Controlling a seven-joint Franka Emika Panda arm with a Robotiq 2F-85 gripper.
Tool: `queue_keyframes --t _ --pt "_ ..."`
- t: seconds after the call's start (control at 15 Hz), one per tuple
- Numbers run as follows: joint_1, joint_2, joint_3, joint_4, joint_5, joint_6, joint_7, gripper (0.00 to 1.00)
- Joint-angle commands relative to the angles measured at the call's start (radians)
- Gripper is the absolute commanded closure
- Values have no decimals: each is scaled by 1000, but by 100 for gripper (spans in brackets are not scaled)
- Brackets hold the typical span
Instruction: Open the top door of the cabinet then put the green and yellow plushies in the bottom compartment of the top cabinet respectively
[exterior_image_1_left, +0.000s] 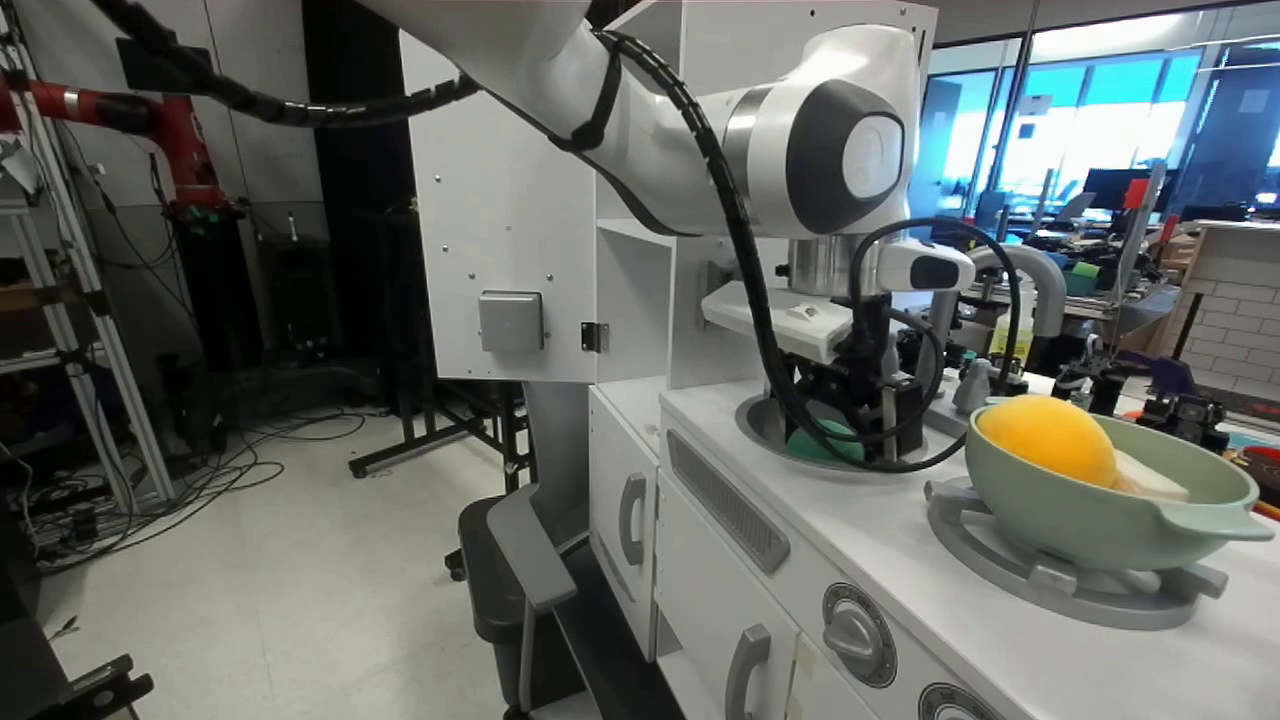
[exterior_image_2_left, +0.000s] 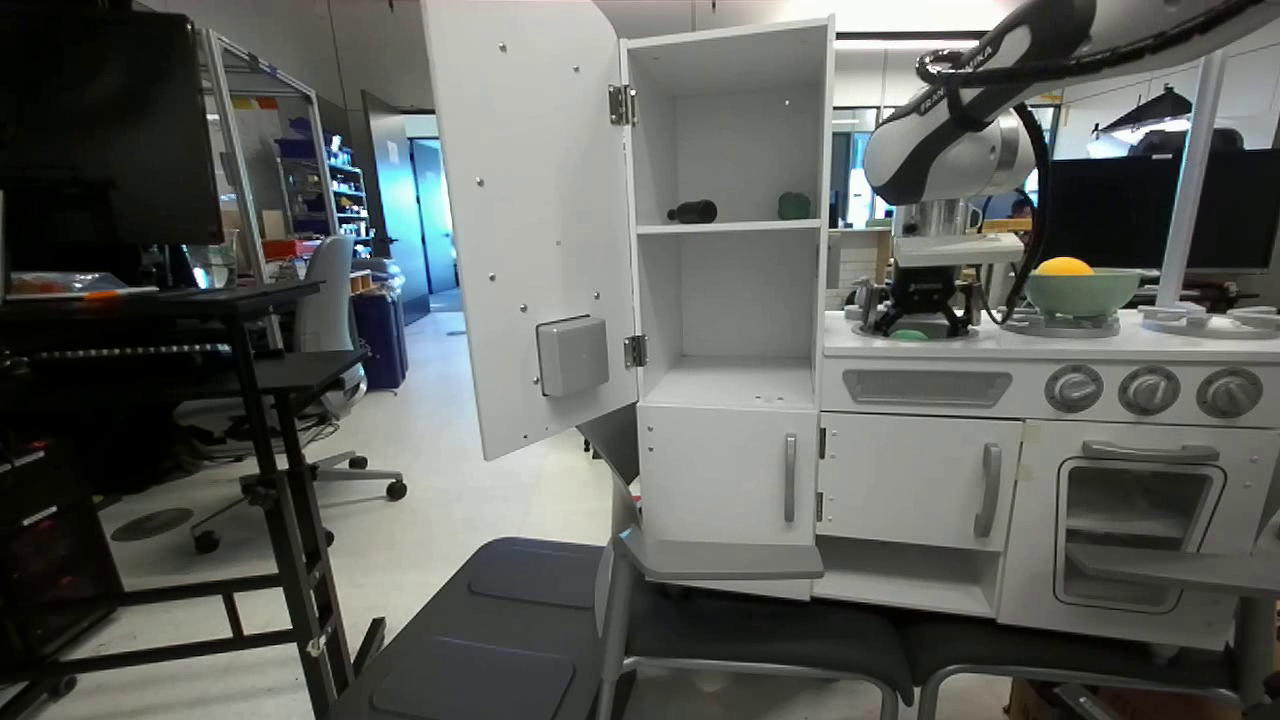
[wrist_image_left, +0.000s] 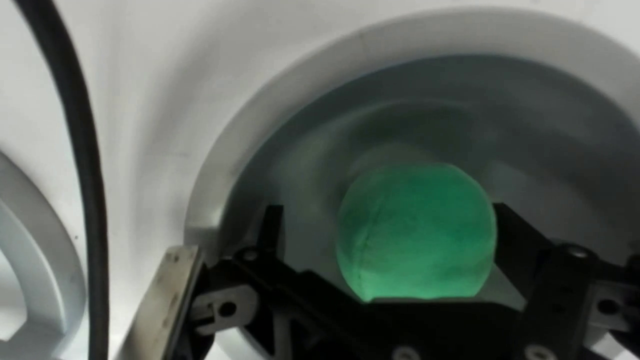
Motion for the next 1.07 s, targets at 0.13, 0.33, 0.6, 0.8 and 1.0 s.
queue_keyframes --t 0.13,0.33,0.6,0.8,1.0 --pt "-13 65 -7 120 -4 -44 4 28" --pt "-11 66 -10 133 -5 -43 7 51" --pt "-2 46 -14 118 -8 -55 12 77" --pt "7 9 -4 71 -7 -86 -12 96" --pt "21 -28 -1 28 -6 -109 -31 96"
